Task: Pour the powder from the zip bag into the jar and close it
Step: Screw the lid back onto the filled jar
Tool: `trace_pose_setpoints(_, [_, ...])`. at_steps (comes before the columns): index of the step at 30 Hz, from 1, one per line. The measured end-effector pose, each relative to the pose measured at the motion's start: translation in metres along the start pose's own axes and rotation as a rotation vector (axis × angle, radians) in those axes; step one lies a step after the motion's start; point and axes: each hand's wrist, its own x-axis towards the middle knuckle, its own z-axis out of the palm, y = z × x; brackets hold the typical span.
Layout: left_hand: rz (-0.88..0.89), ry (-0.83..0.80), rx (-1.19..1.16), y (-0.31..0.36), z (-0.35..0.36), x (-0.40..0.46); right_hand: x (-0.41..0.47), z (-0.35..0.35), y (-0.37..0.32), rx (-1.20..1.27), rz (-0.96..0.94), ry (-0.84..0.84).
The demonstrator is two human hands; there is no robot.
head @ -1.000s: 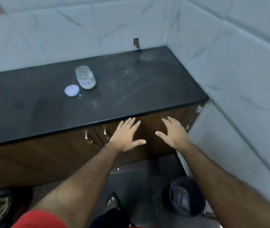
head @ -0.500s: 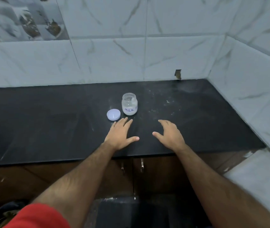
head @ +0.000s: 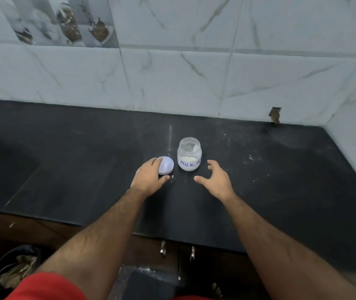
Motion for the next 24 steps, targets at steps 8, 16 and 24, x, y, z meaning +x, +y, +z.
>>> trace_pose_setpoints(8, [-0.17, -0.034, -0.086, 0.005, 0.017, 0.027, 0.061, 0.016, -0.001, 0.104, -0.044, -0.065])
trace_pose_setpoints(16, [-0.184, -0.096, -0.07, -0.008, 0.013, 0.056, 0.082, 0.049, -0.006, 0.194, -0.021, 0.046])
trace_pose_setpoints(24, [-0.072, -0.234, 0.094, -0.007, 0.017, 0.088, 0.084, 0.042, -0.011, 0.263, -0.013, 0.153])
